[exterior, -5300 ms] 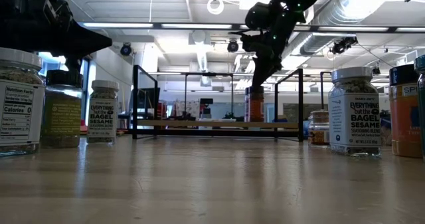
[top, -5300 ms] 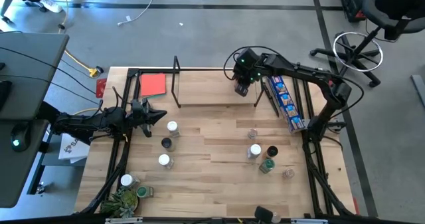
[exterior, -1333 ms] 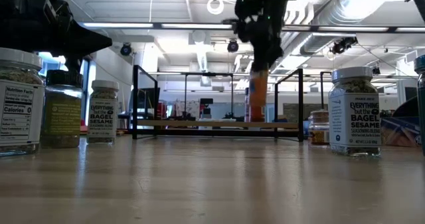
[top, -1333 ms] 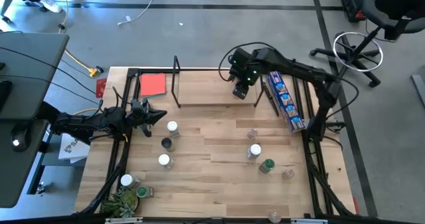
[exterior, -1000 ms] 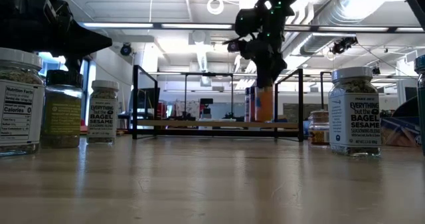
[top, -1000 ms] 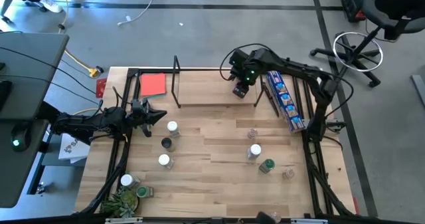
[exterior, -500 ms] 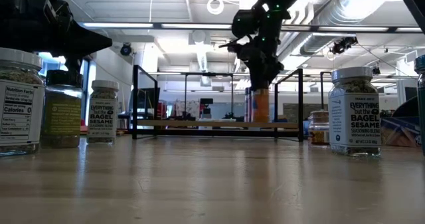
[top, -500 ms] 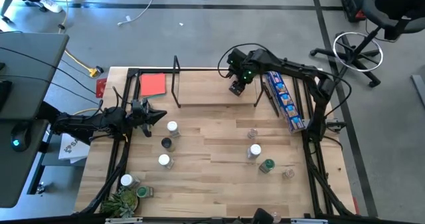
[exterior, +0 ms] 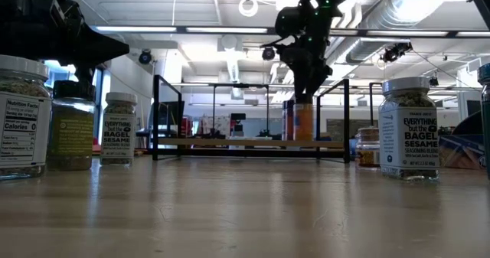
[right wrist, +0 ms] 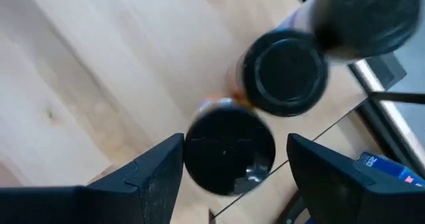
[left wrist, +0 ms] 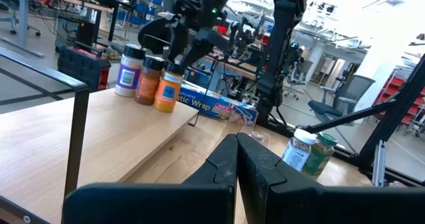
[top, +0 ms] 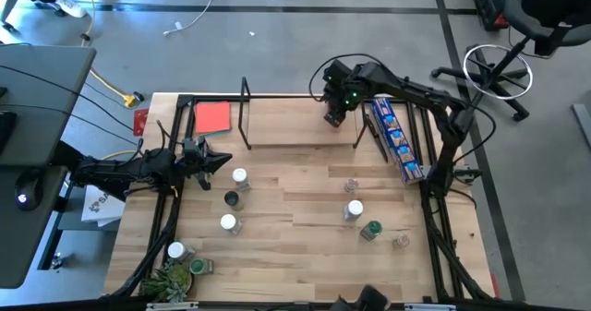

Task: Shelf spices
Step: Put the right black seasoning bottle aligned with the other black seasoning bottles

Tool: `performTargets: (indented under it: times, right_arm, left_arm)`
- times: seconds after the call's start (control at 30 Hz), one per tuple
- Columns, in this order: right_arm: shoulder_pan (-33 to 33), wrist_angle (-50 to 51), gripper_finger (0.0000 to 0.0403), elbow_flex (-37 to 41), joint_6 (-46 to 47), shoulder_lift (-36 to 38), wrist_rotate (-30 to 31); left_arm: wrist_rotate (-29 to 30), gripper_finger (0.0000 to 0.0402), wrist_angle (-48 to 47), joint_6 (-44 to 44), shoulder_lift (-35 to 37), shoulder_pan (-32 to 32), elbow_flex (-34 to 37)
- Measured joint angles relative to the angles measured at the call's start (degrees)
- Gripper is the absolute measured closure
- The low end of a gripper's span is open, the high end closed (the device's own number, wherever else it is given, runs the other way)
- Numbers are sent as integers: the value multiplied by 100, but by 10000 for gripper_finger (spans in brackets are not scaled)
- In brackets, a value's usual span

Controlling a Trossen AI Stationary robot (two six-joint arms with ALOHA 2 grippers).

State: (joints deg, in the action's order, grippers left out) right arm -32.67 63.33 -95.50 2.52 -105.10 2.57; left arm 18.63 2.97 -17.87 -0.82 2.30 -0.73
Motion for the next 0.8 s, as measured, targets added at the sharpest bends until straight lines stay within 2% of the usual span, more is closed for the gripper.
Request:
performTargets:
  times: [0.33, 0.63, 0.8]
  right_arm:
    - [-61, -247, 144, 0, 153, 58, -314]
    - [-56, -223, 144, 0, 296, 618, -343]
    - [-56, 15, 144, -2, -1, 911, -520]
  left_arm:
    - [0, 401, -3, 0, 2, -2, 0]
    - [0, 401, -5, 0, 2, -2, 0]
    - [0, 401, -5, 0, 2, -2, 0]
